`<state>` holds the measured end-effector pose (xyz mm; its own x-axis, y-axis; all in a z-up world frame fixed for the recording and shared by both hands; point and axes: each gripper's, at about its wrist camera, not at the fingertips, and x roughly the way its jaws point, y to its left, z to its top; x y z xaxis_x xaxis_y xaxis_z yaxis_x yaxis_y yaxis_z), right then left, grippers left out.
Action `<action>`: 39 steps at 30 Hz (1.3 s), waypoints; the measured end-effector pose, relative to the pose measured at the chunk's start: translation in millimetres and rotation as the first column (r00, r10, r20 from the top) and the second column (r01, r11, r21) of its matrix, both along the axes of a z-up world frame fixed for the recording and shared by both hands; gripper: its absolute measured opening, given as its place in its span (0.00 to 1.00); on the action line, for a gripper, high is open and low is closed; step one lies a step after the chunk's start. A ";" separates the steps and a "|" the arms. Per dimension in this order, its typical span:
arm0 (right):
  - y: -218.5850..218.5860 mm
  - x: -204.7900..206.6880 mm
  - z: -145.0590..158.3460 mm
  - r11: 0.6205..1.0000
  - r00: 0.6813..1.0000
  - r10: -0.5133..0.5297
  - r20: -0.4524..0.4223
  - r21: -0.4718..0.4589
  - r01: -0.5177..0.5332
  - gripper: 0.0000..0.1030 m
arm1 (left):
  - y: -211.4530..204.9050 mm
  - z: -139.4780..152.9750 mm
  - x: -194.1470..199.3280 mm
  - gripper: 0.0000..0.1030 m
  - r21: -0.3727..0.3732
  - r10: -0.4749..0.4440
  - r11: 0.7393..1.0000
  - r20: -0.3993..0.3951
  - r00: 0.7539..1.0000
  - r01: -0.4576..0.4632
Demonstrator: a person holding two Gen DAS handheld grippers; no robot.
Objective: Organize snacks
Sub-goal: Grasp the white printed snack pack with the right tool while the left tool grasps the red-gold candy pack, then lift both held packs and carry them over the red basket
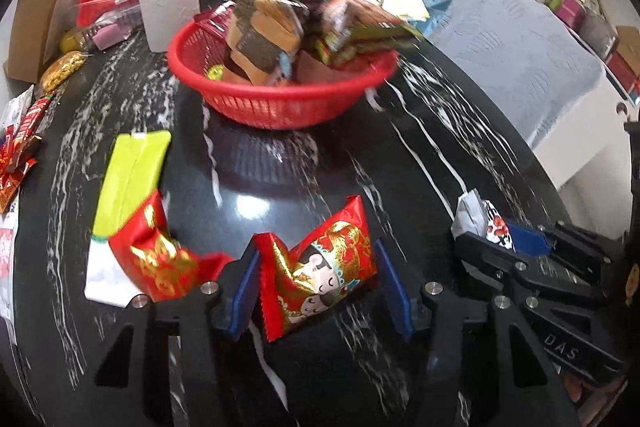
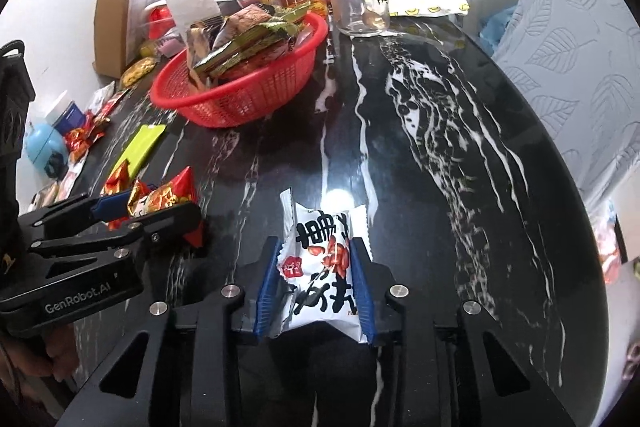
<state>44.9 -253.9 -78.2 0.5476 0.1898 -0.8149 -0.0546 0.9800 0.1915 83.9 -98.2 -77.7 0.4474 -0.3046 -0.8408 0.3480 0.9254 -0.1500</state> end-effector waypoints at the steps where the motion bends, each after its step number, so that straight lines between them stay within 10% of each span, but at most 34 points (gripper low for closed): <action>1: 0.6 -3.3 0.4 1.000 1.000 0.003 0.000 -0.002 -0.003 0.32 | -1.1 -0.3 -3.6 0.52 -0.001 -0.007 1.000 -0.006 1.000 0.007; 12: 4.1 -38.7 1.6 0.999 0.999 0.044 -0.017 0.013 -0.043 0.35 | -11.0 -4.9 -31.0 0.53 0.008 -0.049 0.999 -0.016 0.999 0.050; 16: 1.1 -40.9 -1.5 1.000 1.000 0.014 -0.016 -0.013 -0.014 0.62 | -16.8 -6.3 -33.4 0.55 0.043 -0.057 0.997 0.008 0.998 0.056; 21: 0.8 -40.5 -2.3 0.999 1.000 0.003 -0.003 -0.047 -0.003 0.62 | -21.2 -7.3 -35.5 0.57 0.089 -0.060 0.994 0.031 0.998 0.057; 25: 4.7 -41.0 -2.8 0.995 1.000 0.004 0.012 -0.102 -0.003 0.33 | -16.5 -7.7 -35.3 0.48 0.061 -0.039 0.997 0.041 0.998 0.036; 39: 2.3 -40.5 5.1 0.999 1.000 0.014 0.026 0.033 -0.015 0.28 | 5.1 13.5 -36.9 0.43 -0.005 0.000 1.000 0.068 0.998 0.001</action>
